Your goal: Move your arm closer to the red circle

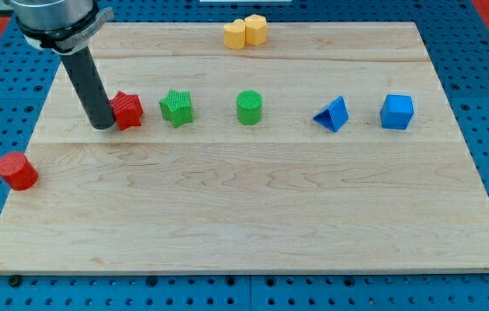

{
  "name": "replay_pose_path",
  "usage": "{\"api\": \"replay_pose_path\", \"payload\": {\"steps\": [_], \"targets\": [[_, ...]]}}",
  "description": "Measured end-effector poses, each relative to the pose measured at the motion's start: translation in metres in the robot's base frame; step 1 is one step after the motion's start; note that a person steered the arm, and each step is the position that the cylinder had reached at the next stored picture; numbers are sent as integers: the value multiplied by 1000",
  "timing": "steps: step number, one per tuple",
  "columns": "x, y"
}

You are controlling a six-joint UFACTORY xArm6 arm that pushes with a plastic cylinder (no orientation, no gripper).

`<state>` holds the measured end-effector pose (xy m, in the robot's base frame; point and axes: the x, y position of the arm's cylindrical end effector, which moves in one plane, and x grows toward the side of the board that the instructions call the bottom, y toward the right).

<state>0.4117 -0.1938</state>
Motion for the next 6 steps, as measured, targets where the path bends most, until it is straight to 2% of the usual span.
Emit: {"api": "replay_pose_path", "payload": {"steps": [1,2,3,4,6], "targets": [[63,1],[145,-11],[166,-79],[155,-111],[109,-110]]}}
